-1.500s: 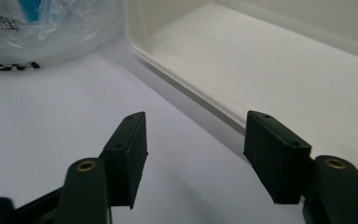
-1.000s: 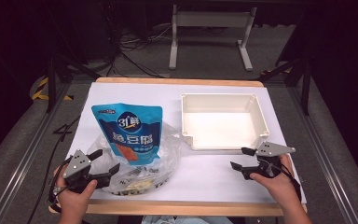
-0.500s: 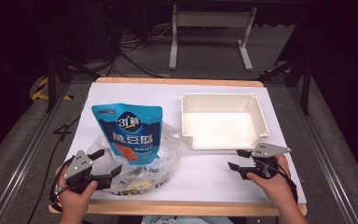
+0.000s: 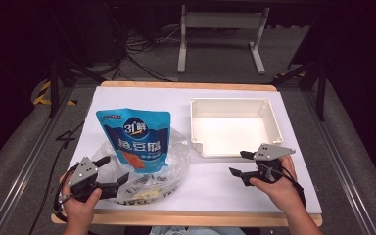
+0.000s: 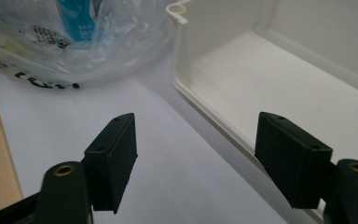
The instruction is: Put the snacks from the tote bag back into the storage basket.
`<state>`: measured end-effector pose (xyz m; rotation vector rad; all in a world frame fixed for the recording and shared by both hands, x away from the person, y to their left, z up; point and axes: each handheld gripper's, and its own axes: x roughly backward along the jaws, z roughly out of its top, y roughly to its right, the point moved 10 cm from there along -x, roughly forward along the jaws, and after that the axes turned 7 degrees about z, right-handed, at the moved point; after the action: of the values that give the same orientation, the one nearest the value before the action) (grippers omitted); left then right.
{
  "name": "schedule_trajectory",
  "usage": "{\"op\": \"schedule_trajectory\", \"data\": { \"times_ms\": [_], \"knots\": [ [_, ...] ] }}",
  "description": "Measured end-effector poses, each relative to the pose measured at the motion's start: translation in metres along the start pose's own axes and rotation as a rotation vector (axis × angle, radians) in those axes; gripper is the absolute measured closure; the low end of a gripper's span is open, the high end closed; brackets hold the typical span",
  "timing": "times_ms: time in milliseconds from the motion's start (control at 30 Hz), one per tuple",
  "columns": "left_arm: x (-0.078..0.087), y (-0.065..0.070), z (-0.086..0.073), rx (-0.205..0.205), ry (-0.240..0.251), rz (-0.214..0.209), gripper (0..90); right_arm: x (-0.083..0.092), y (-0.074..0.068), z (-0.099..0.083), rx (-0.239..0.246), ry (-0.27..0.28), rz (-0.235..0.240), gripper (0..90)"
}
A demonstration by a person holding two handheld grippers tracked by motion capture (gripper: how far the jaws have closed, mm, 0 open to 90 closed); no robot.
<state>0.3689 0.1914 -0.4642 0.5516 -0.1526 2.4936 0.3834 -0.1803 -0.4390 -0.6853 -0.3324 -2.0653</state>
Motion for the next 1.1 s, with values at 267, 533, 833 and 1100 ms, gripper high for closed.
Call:
{"op": "schedule_trajectory", "data": {
  "times_ms": [267, 533, 833, 1100],
  "knots": [
    [-0.002, -0.002, -0.002, -0.036, -0.027, 0.064, 12.2, -0.012, -0.008, 0.025, -0.008, -0.017, 0.039, 27.2],
    [-0.001, -0.001, -0.002, -0.027, -0.021, 0.047, 11.6, -0.014, -0.014, 0.048, 0.034, -0.003, 0.061, 23.7],
    [-0.001, -0.001, -0.001, -0.033, -0.020, 0.046, 11.7, -0.028, -0.023, 0.074, 0.064, 0.012, 0.111, 15.6],
    [-0.001, 0.001, 0.000, -0.044, -0.011, 0.032, 11.7, -0.039, -0.035, 0.093, 0.120, 0.049, 0.176, 12.2]
  ]
}}
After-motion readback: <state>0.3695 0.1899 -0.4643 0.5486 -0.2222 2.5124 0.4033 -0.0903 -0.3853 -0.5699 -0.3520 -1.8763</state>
